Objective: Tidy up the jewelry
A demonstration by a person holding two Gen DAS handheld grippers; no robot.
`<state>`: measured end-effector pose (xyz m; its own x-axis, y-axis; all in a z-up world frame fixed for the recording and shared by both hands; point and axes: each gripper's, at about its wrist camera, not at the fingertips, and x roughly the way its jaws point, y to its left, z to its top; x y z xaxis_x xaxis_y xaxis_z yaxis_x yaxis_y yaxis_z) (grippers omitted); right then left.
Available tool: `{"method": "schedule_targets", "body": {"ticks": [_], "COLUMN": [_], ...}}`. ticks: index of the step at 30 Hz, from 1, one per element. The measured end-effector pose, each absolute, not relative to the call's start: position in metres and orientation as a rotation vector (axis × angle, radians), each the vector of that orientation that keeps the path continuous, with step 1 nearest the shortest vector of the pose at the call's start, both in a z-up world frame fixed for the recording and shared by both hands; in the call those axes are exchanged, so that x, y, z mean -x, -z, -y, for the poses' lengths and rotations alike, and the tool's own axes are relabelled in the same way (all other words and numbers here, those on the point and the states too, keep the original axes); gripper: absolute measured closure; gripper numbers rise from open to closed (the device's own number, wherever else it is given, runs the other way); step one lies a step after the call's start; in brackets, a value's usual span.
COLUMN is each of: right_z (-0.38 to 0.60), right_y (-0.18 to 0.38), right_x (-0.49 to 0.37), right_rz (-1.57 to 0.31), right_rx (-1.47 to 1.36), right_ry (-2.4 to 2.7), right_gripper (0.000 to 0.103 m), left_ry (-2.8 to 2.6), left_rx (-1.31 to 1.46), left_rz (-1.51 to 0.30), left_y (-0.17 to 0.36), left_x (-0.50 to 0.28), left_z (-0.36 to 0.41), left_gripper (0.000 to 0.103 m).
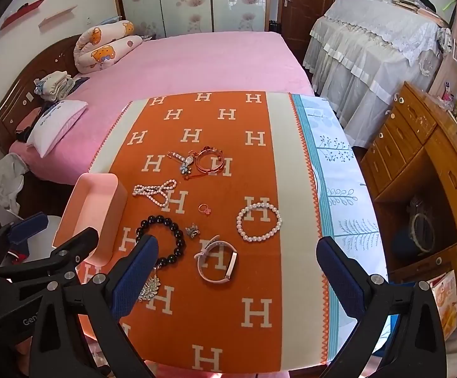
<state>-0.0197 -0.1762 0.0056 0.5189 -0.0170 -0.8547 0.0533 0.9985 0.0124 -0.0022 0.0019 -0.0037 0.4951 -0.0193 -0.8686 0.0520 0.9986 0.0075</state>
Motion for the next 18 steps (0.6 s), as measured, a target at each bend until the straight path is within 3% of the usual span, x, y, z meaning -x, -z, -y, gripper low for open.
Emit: {"method": "schedule_targets", "body": {"ticks": [18], "right_z": [0.166], "right_y": [-0.024], "right_x": [0.027], "right_rz": [-0.987], "right_rx": [-0.018], "right_ry": [0.075], "right_gripper": [0.001], "left_ry": [0.069], "left_rx": [-0.033], "left_rz": [-1.063], "left_y": [0.006], "left_x": [-0.001], "left_z": [-0.002], "left_gripper": [0.023]}}
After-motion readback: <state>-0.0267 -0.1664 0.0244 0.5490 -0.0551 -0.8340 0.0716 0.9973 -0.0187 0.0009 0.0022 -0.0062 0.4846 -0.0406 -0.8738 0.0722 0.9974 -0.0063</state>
